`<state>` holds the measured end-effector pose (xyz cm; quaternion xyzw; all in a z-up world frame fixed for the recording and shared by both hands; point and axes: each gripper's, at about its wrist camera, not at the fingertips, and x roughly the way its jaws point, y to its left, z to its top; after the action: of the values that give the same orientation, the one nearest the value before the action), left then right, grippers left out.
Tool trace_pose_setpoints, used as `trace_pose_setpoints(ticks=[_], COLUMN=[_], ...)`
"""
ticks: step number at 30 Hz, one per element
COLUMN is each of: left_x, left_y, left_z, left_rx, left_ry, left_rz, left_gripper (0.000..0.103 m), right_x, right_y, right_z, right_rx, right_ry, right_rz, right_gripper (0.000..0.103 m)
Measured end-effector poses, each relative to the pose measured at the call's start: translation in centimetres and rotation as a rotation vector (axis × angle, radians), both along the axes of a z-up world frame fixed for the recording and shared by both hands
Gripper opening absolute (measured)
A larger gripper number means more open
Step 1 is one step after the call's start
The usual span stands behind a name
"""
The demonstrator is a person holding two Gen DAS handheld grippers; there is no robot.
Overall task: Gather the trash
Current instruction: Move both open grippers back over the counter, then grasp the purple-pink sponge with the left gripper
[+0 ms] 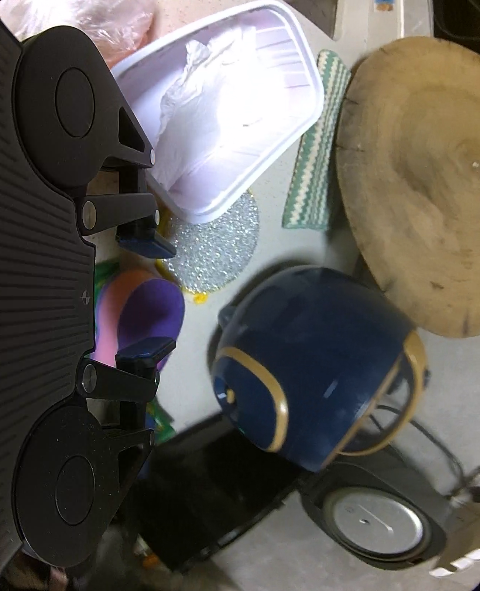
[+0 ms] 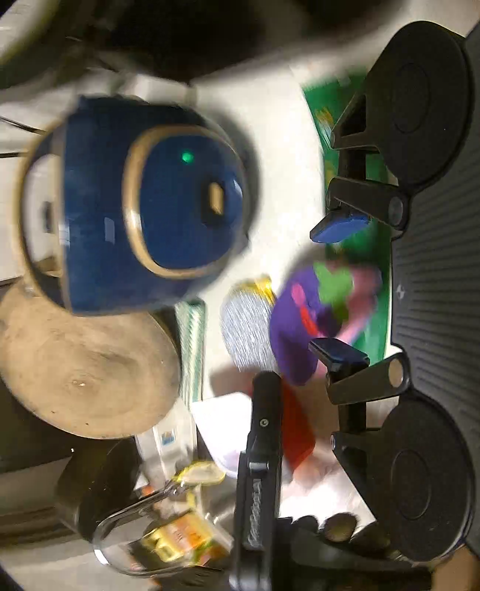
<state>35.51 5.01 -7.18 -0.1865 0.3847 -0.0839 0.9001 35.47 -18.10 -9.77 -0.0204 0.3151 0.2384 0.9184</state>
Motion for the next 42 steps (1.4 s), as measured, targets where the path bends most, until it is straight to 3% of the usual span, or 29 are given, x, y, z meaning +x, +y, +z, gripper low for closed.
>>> trace_pose_setpoints(ticks=[1, 2, 4, 7, 11, 15, 18, 21, 26, 28, 31, 35, 39, 42], left_x=[0.2, 0.4, 0.5, 0.0, -0.2, -0.3, -0.8, -1.7, -2.9, -3.1, -4.0, -5.3, -5.9, -5.5], left_y=[-0.3, -0.5, -1.1, -1.5, -1.3, -1.6, -1.6, -1.1, -0.2, -0.1, 0.2, 0.7, 0.5, -0.6], left_z=[-0.2, -0.5, -0.8, -1.0, -1.4, -1.3, -1.4, -1.3, -0.5, -0.2, 1.0, 2.4, 2.4, 2.5], left_rx=[0.011, 0.018, 0.047, 0.088, 0.049, 0.038, 0.039, 0.036, 0.039, 0.050, 0.057, 0.060, 0.065, 0.059], left_ry=[0.008, 0.016, 0.030, 0.025, 0.036, 0.043, 0.059, 0.066, 0.055, 0.050, 0.023, -0.022, -0.013, -0.018], left_rz=[-0.011, -0.022, -0.056, -0.098, -0.107, -0.144, -0.162, -0.147, -0.108, -0.091, -0.056, -0.031, -0.031, -0.063], left_gripper=[0.052, 0.052, 0.052, 0.052, 0.052, 0.052, 0.052, 0.052, 0.052, 0.052, 0.052, 0.052, 0.052, 0.052], right_x=[-0.2, -0.2, 0.3, 1.9, 2.5, 2.2, 1.7, 1.0, -0.5, -1.1, -2.4, -3.7, -3.7, -3.4], right_y=[-0.3, -0.7, -1.4, -2.5, -2.2, -2.0, -1.9, -1.1, 1.2, 2.2, 2.6, 0.2, -2.1, -3.4], right_z=[0.2, 0.2, 0.0, -1.1, -3.0, -3.5, -3.5, -3.7, -4.0, -3.9, -3.3, -2.1, -1.4, -1.1], right_rx=[-0.028, -0.051, -0.085, -0.073, -0.096, -0.043, 0.011, 0.028, 0.077, 0.091, 0.077, 0.024, -0.040, -0.032], right_ry=[-0.036, -0.065, -0.083, -0.014, 0.018, 0.064, 0.105, 0.133, 0.180, 0.205, 0.175, 0.078, 0.023, 0.011], right_rz=[-0.039, -0.091, -0.189, -0.266, -0.303, -0.277, -0.227, -0.160, -0.023, 0.038, 0.089, 0.035, -0.046, -0.078], right_gripper=[0.073, 0.076, 0.078, 0.078, 0.078, 0.078, 0.067, 0.058, 0.056, 0.050, 0.050, 0.050, 0.050, 0.052])
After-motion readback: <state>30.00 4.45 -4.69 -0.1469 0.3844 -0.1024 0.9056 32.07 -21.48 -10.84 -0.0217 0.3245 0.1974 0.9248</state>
